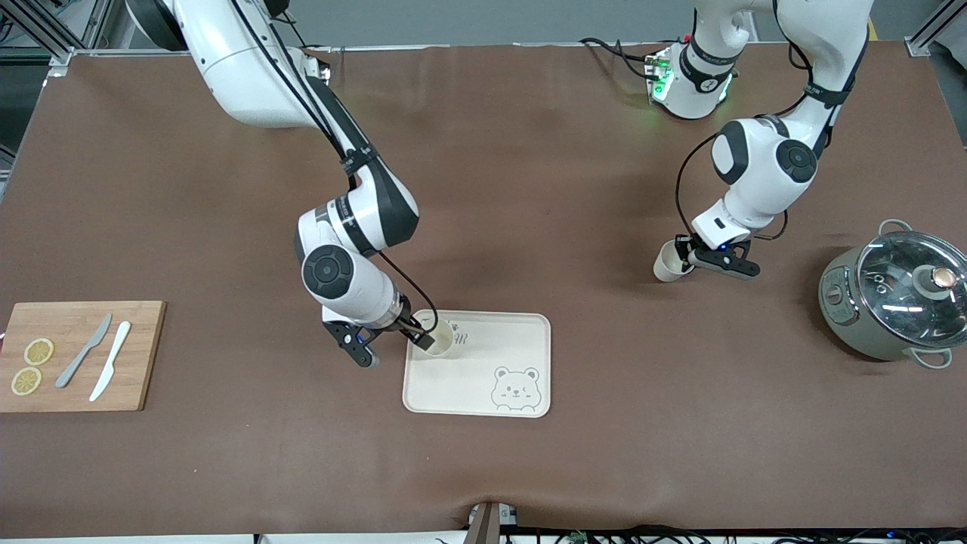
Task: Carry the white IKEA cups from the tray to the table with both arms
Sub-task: 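Move the right gripper over the second white cup on the tray, then close the right gripper on the second cup's rim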
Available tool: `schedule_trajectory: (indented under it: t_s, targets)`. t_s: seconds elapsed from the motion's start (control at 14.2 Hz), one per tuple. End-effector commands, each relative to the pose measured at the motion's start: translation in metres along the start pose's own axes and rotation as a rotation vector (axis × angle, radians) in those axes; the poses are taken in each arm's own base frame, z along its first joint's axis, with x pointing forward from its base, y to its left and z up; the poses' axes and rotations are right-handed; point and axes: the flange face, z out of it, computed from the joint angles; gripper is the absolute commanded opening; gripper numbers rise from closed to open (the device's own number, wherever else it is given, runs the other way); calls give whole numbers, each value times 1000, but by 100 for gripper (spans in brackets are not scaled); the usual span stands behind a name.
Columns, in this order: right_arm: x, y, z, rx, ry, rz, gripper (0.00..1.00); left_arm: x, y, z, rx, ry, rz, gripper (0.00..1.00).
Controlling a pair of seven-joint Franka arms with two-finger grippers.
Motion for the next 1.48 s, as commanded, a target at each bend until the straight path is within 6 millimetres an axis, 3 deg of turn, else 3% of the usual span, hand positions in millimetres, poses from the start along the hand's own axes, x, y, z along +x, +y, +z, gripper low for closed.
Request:
schedule_trajectory:
  t_s: [0.0,0.14,0.28,0.49,0.56,0.63,0.78,0.85,0.99,1.06,1.2,1.34,1.41]
  targets:
    - [-8,-7,9,3,-13,28,100,4,2,2,-5,17,18,0]
    - [-12,-9,22,4,-17,38,93,4,0,6,-4,11,23,0]
    - [-14,-11,23,20,-16,41,61,4,1,8,-1,13,24,0]
    - [-15,-11,29,13,-19,42,30,6,2,7,2,18,36,0]
    - [-17,-11,29,11,-20,41,17,6,2,7,3,17,45,9]
    - [-18,-11,30,9,-20,39,7,6,2,7,3,17,56,29]
    - [-17,-11,30,12,-19,40,0,9,0,5,5,23,63,59]
    - [-16,-11,31,11,-20,41,0,10,0,4,5,26,64,68]
    - [-16,-11,30,12,-26,46,0,11,-2,6,6,27,60,94]
    - [-14,-13,25,20,-29,49,0,11,-3,5,7,28,58,100]
    - [-2,-15,5,25,-51,61,0,12,-4,4,7,30,55,100]
    - [3,-14,-18,-16,-75,-31,0,17,-5,2,8,39,47,100]
    - [15,-6,-25,-38,-94,-82,0,19,-6,0,9,44,42,100]
